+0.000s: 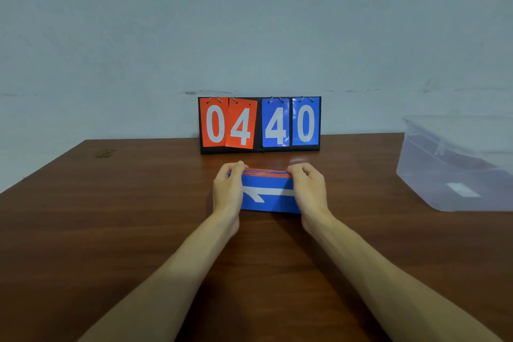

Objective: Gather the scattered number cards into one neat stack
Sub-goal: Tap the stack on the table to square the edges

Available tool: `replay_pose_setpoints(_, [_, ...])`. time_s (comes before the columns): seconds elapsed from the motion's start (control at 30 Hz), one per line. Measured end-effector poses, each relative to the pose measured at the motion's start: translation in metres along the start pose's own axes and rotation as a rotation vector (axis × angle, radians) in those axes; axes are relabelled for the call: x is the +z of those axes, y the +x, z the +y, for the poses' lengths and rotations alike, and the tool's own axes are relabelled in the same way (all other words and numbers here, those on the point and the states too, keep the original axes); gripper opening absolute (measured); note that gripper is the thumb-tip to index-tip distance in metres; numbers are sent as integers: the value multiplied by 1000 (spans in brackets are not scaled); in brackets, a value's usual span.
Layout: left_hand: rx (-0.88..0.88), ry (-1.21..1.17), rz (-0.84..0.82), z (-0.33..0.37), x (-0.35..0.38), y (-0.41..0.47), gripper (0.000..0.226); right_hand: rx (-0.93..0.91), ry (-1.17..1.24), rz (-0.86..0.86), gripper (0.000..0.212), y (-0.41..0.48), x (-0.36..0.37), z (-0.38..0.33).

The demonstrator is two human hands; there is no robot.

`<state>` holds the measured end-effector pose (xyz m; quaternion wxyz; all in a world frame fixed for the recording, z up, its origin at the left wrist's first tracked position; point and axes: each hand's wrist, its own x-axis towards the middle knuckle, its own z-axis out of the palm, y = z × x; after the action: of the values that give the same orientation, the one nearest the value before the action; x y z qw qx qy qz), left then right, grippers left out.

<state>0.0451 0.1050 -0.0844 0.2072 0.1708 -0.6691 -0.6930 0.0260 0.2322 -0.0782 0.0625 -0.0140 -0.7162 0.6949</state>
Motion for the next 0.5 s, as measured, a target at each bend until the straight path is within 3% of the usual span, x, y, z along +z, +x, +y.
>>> replay_pose_setpoints(0.17, [-20, 24, -92, 1, -4, 4, 18, -65, -28, -9, 21, 5, 1, 3])
replay_pose_setpoints(0.33, [-24, 59, -321, -1, -22, -7, 30, -51, -82, -32, 38, 4, -3, 4])
replay_pose_setpoints(0.5, [16, 249, -201, -2, -19, -13, 51, -33, -82, -152, 53, -5, -12, 0])
